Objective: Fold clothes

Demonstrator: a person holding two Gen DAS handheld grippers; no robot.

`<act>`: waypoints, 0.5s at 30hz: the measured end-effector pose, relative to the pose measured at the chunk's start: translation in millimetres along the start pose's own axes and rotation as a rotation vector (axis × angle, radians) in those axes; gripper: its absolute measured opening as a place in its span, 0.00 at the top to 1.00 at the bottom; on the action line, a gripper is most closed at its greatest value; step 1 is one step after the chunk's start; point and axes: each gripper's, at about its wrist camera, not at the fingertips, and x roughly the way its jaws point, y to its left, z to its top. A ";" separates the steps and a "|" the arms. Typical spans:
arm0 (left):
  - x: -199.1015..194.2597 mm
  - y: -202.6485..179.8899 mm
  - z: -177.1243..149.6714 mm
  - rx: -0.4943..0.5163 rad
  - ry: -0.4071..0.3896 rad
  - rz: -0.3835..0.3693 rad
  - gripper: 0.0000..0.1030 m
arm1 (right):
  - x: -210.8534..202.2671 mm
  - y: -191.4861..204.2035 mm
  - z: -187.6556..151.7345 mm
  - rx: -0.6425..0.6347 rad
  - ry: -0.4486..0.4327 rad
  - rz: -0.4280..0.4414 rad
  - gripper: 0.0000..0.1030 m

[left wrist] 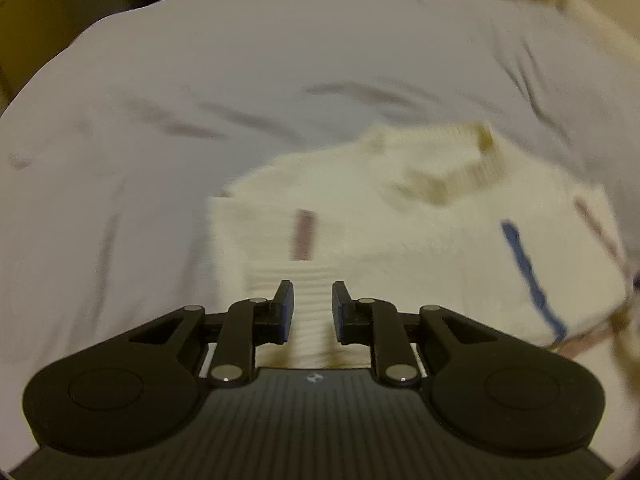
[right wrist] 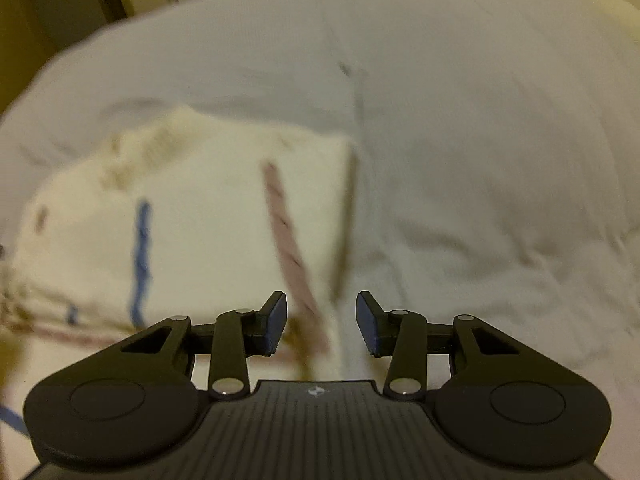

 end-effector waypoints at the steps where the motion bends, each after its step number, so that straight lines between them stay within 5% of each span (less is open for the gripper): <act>1: 12.1 -6.3 0.1 0.023 0.017 0.005 0.82 | 6.1 3.6 2.0 -0.015 -0.007 0.018 0.59; 4: 45.8 -6.7 -10.6 -0.005 0.113 0.053 0.82 | 38.2 8.6 -0.5 -0.086 0.062 -0.032 0.59; 7: 23.9 -6.1 -18.2 -0.031 0.086 0.061 0.82 | 55.4 -7.4 -4.4 -0.058 0.121 -0.085 0.49; 15: -54.1 4.4 -103.6 -0.036 0.132 0.090 0.82 | -3.6 -21.2 -22.8 0.021 0.083 0.003 0.51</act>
